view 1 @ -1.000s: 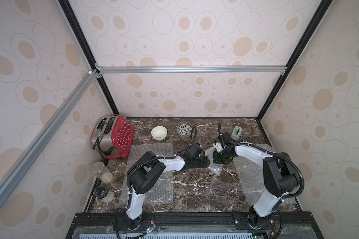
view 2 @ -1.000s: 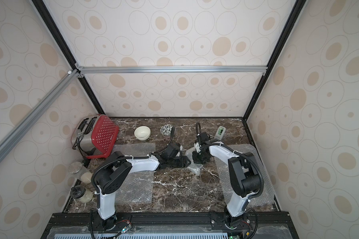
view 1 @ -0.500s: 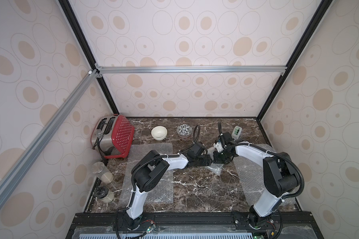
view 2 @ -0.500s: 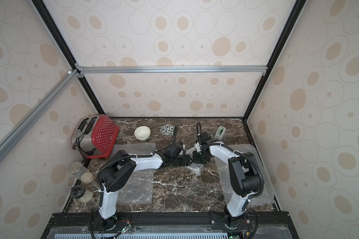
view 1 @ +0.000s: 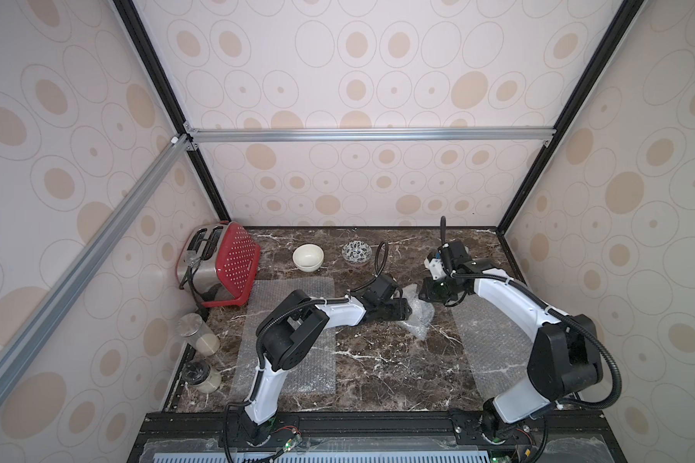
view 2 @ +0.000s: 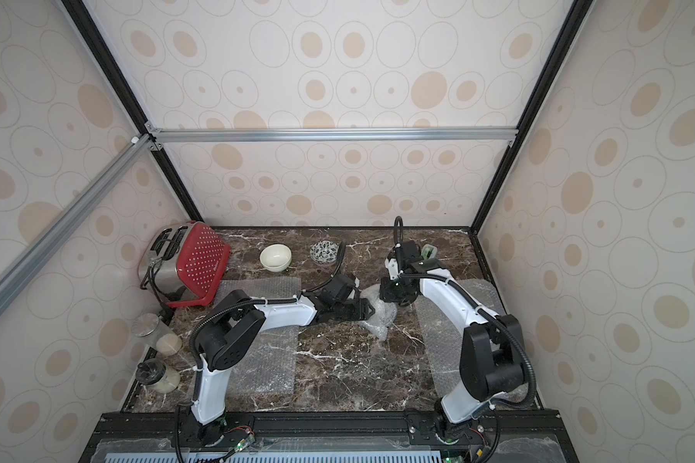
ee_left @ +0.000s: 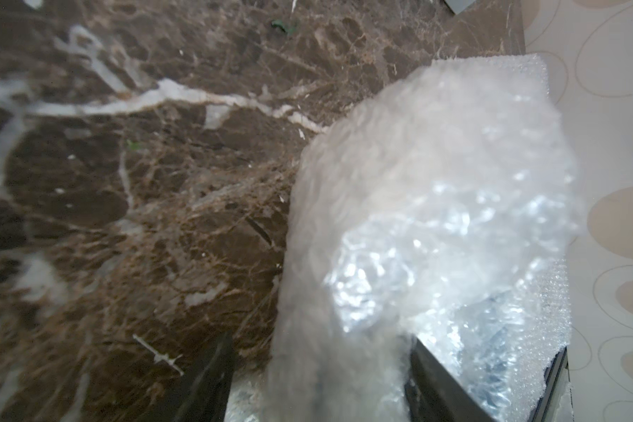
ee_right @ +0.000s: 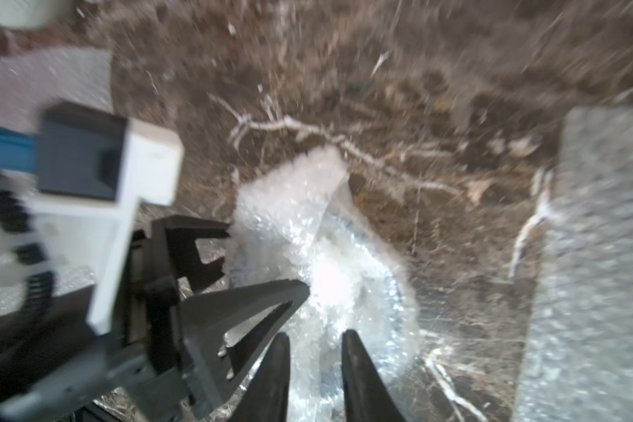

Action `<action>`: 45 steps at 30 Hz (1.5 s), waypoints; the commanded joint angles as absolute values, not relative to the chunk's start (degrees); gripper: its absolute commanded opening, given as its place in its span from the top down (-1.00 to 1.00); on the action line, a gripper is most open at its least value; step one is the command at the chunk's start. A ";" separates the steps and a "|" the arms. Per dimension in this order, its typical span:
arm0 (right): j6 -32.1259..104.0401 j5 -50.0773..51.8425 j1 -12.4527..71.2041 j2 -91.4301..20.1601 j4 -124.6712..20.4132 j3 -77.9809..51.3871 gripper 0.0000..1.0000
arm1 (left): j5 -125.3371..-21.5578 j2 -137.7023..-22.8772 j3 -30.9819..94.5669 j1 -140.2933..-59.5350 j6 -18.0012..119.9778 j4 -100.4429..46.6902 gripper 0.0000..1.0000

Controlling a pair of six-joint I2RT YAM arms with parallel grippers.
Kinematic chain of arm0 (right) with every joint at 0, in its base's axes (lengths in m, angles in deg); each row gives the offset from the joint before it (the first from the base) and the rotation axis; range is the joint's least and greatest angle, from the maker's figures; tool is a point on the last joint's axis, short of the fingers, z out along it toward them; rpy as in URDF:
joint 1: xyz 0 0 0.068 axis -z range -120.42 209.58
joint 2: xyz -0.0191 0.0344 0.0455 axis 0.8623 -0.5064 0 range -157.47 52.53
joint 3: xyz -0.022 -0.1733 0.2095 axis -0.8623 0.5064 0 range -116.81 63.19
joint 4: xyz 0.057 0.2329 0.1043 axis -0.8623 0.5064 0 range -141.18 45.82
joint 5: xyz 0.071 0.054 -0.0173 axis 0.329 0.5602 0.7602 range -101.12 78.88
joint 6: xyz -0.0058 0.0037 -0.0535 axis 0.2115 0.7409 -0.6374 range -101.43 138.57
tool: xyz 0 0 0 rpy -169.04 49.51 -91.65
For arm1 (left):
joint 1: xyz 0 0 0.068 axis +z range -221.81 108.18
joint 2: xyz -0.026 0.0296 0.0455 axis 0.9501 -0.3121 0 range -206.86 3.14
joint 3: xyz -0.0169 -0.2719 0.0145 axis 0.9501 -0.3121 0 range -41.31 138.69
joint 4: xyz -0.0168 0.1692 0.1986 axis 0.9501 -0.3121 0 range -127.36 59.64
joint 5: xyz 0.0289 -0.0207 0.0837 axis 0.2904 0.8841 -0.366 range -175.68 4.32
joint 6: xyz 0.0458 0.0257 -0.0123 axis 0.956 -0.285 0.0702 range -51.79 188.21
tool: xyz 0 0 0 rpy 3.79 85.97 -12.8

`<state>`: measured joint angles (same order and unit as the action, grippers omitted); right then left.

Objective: Wrap bowls in bubble wrap
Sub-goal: Wrap the bowl in bubble wrap, then tear off the tape using the Tape Cutter.

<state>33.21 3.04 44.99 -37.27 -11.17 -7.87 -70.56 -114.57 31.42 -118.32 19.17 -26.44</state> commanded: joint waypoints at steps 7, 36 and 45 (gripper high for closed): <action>45.18 11.89 62.34 -46.07 -21.80 -10.76 0.33 | -71.08 -116.57 31.17 -117.97 20.13 -29.44 -0.38; 49.40 15.49 70.21 -73.56 -24.34 -35.27 0.42 | -69.02 -116.05 30.76 -117.96 19.43 -28.21 -0.38; 49.07 15.36 70.21 -75.29 -23.64 -35.87 0.41 | -68.96 -115.95 29.90 -117.96 19.04 -27.37 -0.37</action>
